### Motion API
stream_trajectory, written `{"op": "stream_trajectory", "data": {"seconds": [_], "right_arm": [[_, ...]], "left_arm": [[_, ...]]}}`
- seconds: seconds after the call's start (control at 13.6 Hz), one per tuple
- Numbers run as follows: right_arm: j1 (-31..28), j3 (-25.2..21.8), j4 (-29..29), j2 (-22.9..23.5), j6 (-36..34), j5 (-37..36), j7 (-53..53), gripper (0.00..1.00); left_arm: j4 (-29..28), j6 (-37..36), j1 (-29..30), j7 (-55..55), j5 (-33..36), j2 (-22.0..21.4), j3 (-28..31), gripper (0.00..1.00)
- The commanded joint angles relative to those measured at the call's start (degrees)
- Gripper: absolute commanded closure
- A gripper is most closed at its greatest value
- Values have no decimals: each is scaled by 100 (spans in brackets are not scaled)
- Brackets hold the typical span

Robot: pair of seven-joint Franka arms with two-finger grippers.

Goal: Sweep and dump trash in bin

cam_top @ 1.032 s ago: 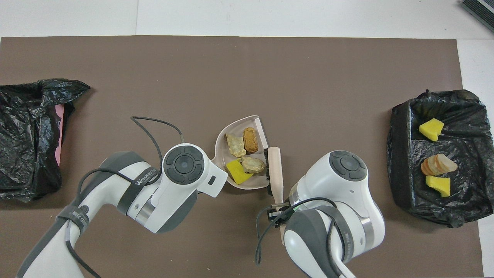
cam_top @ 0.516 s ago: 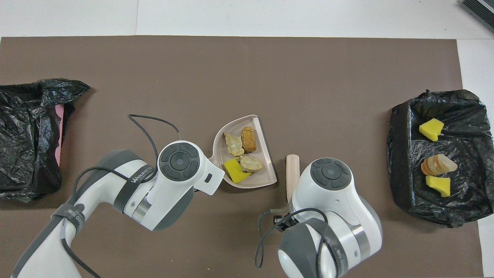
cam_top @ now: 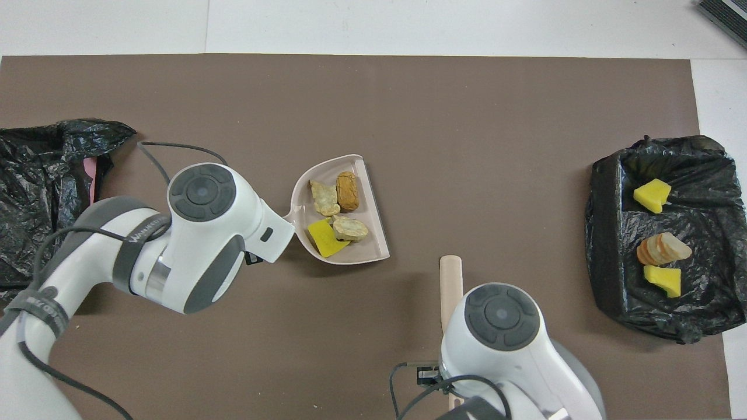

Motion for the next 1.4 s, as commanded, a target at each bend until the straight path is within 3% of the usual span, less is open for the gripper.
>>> {"op": "stream_trajectory", "data": {"seconds": [0.0,0.22,0.59,0.66,0.74,0.81,0.96,1.33], "right_arm": [[198,1,-108,522,573,94,345,100],[384,1,-406,849,1267,94,505,100],[464,-8,-574,1060,1462,76,320,100],[472,-8,-565,1069,1498,67,320,91],[472,-8,-513,1095,1489,15,320,56],[472,-16,-443,1104,1489,-29,311,1],[341,-60,-145,1113,1472,-169,276,0],[-887,-60,874,1096,1103,-819,-135,0]], "left_arm": [[815,-807,543,575,-175,94,-57,100],[1389,-1539,887,1086,-193,50,31,100],[1407,-1461,2080,2454,-386,-20,40,100],[1390,-1374,2284,2797,-430,-20,49,100],[1311,-1208,2460,3166,-439,-46,75,100],[1275,-1119,2670,3579,-439,-90,84,100],[1205,-891,3223,4493,-439,-82,84,100],[1240,-197,4375,6190,-343,181,93,100]]}}
